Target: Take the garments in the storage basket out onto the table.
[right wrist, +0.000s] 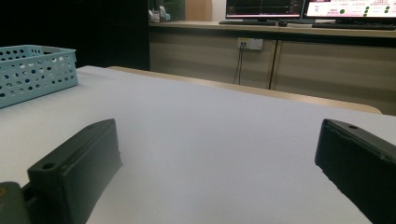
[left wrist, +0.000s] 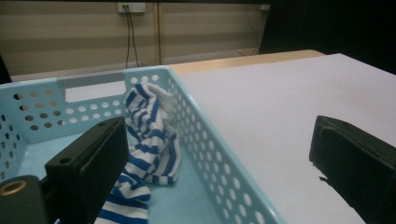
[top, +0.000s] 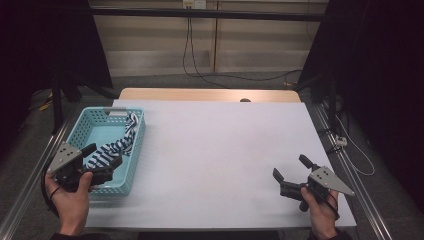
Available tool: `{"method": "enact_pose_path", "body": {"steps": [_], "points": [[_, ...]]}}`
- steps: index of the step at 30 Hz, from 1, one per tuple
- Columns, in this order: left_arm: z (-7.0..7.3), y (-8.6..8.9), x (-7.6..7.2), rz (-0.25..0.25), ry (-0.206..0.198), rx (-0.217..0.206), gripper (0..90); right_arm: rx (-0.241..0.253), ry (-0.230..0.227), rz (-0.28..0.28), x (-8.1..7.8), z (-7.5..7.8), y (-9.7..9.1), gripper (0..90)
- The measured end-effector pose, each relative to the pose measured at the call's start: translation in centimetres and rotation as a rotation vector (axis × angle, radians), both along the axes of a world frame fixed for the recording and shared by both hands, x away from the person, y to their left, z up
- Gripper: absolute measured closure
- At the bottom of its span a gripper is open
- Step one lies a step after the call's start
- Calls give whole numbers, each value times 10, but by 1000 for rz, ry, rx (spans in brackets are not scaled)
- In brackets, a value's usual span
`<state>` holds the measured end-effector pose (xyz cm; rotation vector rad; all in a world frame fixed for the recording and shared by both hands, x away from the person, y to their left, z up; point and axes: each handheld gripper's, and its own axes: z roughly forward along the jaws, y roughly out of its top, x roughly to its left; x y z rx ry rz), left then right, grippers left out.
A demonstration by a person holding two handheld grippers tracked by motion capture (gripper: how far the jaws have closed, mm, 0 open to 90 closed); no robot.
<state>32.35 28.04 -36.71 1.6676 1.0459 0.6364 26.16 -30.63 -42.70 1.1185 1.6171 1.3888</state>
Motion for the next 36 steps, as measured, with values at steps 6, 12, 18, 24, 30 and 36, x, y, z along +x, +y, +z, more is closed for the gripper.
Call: {"method": "enact_pose_path", "body": {"steps": [6,12,18,24,30,36], "points": [[0,8,17,-1,49,21,48,-2,2,2,0,0,0,0],[3,9,27,-16,81,84,45,-8,-1,-4,-2,1,1,0],[2,9,39,-13,158,154,47,-11,0,3,-2,1,3,0],[1,8,55,12,197,144,70,-10,7,19,2,0,5,0],[-9,11,79,21,293,202,69,-14,8,35,3,0,6,0],[-21,14,100,33,391,247,109,-16,9,33,3,0,6,0]]}}
